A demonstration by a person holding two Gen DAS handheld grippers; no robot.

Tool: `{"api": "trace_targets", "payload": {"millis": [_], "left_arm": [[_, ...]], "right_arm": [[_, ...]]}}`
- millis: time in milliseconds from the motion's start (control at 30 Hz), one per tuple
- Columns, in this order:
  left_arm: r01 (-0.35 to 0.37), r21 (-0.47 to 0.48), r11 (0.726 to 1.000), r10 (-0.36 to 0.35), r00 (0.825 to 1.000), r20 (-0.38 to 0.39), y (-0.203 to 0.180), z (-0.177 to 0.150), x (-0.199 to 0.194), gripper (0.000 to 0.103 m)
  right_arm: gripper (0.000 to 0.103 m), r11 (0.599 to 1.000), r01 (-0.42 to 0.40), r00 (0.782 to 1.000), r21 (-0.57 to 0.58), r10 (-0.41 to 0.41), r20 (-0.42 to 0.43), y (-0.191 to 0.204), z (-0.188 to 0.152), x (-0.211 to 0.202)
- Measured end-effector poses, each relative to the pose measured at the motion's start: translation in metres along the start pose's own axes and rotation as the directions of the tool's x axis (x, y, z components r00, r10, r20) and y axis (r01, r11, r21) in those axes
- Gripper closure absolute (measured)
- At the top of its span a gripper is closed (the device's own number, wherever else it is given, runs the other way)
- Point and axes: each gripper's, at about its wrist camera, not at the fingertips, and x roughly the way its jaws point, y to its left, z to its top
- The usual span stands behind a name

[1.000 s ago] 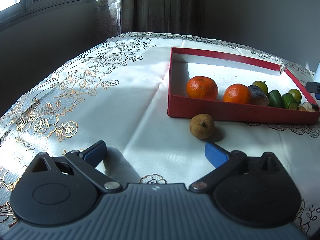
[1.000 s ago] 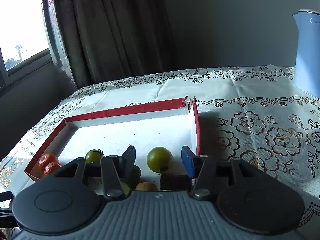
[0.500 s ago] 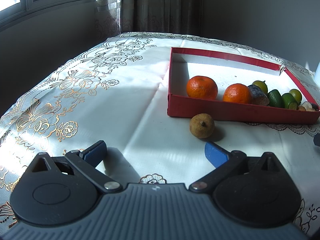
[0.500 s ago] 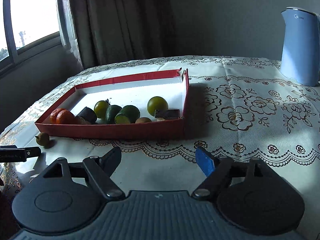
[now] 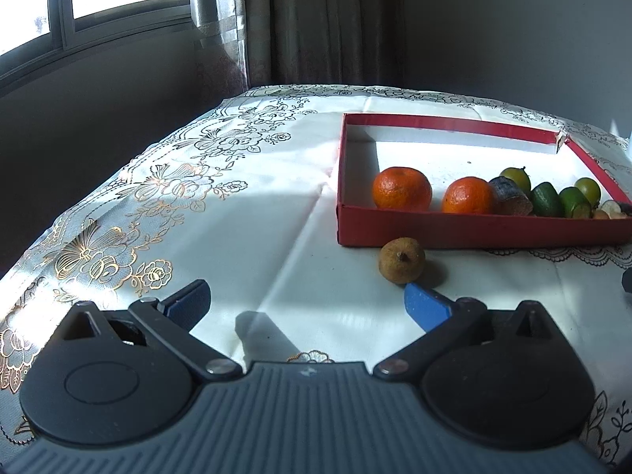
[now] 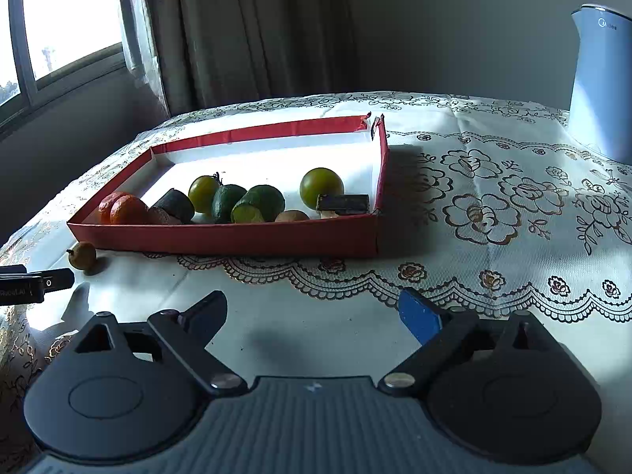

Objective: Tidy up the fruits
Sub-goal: 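Withdraw the open right gripper from the tray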

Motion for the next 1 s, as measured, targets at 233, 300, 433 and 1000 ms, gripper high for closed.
{"api": "trace_targets", "payload": {"millis": [233, 300, 433, 1000], "left_arm": [[0.001, 0.007, 1.000, -0.001, 1.000, 0.001, -0.002, 0.005, -0.001, 0.000], [0.032, 0.025, 0.999, -0.033, 0.999, 0.016, -0.004, 0.005, -0.003, 0.000], [0.123, 0.077, 0.989, -0.129, 0.989, 0.078, -0.012, 0.004, -0.013, 0.000], [0.201, 0.088, 0.976, -0.204, 0.979, 0.030, -0.021, 0.007, 0.004, 0.013]], "right_arm": [[0.008, 1.000, -0.005, 1.000, 0.003, 0.005, 0.001, -0.001, 0.000, 0.000], [0.008, 1.000, -0.006, 1.000, 0.003, 0.006, 0.001, -0.001, 0.000, 0.000], [0.008, 1.000, -0.005, 1.000, 0.004, 0.005, 0.001, -0.001, 0.000, 0.000], [0.007, 1.000, -0.005, 1.000, -0.003, 0.005, -0.001, 0.001, -0.001, 0.000]]}}
